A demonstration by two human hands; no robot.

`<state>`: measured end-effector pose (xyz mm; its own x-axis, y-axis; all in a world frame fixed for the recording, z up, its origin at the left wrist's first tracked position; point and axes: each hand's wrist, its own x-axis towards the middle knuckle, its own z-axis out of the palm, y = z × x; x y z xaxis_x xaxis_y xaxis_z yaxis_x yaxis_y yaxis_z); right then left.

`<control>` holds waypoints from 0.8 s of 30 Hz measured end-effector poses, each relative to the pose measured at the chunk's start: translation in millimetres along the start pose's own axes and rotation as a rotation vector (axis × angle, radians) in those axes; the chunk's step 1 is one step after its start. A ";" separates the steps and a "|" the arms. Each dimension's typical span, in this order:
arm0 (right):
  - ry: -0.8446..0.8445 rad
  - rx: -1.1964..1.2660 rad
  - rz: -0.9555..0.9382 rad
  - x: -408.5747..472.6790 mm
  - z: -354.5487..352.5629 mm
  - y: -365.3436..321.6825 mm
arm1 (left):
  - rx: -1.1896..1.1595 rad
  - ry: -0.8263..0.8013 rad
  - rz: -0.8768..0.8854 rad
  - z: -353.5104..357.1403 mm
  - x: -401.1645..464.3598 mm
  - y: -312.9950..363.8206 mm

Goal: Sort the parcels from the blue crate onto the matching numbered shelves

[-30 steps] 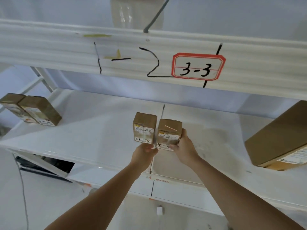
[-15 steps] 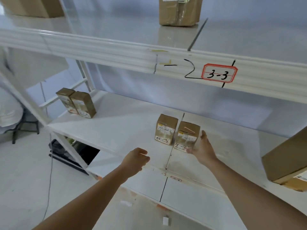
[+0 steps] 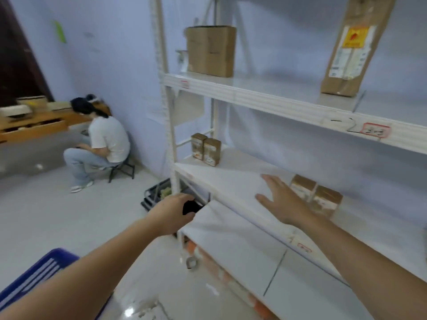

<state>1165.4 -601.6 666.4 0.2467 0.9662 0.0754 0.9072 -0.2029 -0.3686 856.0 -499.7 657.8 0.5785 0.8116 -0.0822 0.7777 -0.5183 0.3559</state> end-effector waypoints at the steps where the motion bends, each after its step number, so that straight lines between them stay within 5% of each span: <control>1: -0.039 -0.028 -0.126 -2.6 11.4 -40.3 | 0.015 0.027 -0.024 -12.3 -25.4 -18.5; 11: -0.344 -0.095 -0.856 -37.9 122.5 -380.0 | 0.124 0.187 -0.395 -93.1 -246.5 -196.5; 24: -0.517 -0.095 -1.219 -33.5 240.1 -655.0 | 0.142 0.323 -0.860 -144.9 -410.3 -383.9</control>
<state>481.2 -462.8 682.8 -0.8749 0.4808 -0.0574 0.4789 0.8416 -0.2499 284.4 -594.7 689.7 -0.2913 0.9566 0.0059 0.9423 0.2859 0.1741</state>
